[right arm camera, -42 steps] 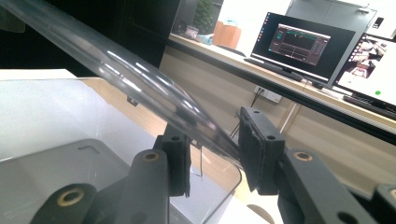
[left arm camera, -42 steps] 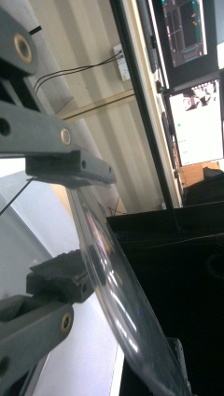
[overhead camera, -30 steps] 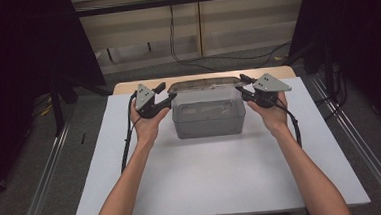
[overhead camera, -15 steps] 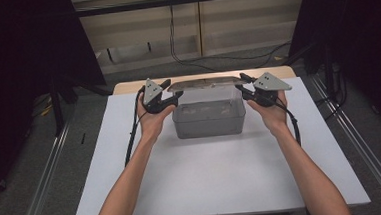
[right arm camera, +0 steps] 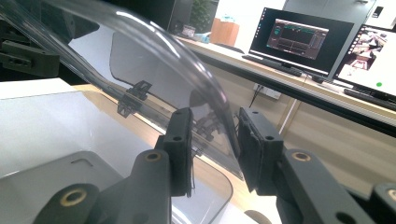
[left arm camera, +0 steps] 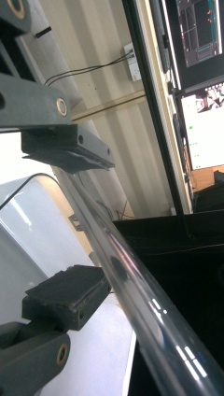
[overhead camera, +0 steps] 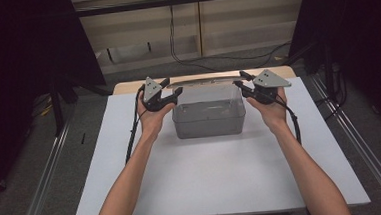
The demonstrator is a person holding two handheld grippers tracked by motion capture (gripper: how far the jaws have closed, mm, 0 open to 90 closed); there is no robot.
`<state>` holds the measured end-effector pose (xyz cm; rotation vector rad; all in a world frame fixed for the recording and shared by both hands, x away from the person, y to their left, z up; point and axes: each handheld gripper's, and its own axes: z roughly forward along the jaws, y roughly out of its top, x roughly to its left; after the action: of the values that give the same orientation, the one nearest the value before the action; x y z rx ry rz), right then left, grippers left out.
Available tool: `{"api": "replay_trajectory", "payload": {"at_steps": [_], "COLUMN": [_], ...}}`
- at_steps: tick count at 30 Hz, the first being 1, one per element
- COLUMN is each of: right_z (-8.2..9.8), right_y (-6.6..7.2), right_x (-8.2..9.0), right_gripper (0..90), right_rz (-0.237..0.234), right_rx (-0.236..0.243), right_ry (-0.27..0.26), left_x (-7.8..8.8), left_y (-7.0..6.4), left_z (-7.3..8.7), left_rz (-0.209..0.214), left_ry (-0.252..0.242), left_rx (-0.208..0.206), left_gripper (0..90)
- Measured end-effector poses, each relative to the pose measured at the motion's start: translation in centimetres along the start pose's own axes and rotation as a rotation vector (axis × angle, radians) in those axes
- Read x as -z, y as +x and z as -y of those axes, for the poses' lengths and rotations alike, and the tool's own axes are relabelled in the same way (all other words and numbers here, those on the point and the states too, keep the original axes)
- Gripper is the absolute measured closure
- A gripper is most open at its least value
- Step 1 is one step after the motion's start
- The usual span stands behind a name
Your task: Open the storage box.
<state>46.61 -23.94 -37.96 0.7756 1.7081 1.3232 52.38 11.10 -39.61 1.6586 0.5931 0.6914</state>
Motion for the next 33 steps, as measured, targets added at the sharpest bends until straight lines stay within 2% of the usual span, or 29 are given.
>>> {"api": "replay_trajectory", "payload": {"at_steps": [1,2,12,19,21,22,29,30,33], "right_z": [0.0,-0.1,-0.2,-0.2,-0.2,-0.3,-0.3,-0.4,-0.4], "right_y": [0.0,0.0,0.0,-0.1,-0.1,-0.2,-0.4,-0.5,-0.5], "right_x": [0.0,0.0,-0.2,-0.3,-0.3,-0.3,-0.6,-0.6,-0.8], "right_gripper": [66.0,66.0,66.1,65.9,66.0,66.1,66.1,66.2,66.0], "right_rz": [0.000,0.002,0.010,0.013,0.012,0.006,0.007,0.010,0.012], "right_rx": [0.000,-0.001,-0.008,-0.018,-0.020,-0.015,-0.025,-0.025,-0.026], "right_ry": [0.001,0.002,-0.003,-0.012,-0.011,-0.008,-0.014,-0.016,-0.023], "left_x": [0.0,-0.2,-1.2,-1.5,-1.6,-1.7,-1.8,-1.8,-1.8], "left_y": [0.0,0.0,0.8,1.1,1.2,1.4,1.5,1.6,1.8], "left_z": [0.0,0.1,0.2,0.5,0.5,0.5,0.4,0.3,0.2], "left_rz": [0.000,-0.005,-0.008,-0.013,-0.010,0.000,0.009,0.014,0.016], "left_ry": [0.000,0.023,0.020,0.027,0.024,0.036,0.040,0.033,0.041], "left_rx": [0.000,-0.023,-0.017,-0.018,-0.017,-0.034,-0.028,-0.016,-0.022], "left_gripper": [40.5,40.5,44.9,54.6,56.5,57.5,62.6,63.1,64.4]}}
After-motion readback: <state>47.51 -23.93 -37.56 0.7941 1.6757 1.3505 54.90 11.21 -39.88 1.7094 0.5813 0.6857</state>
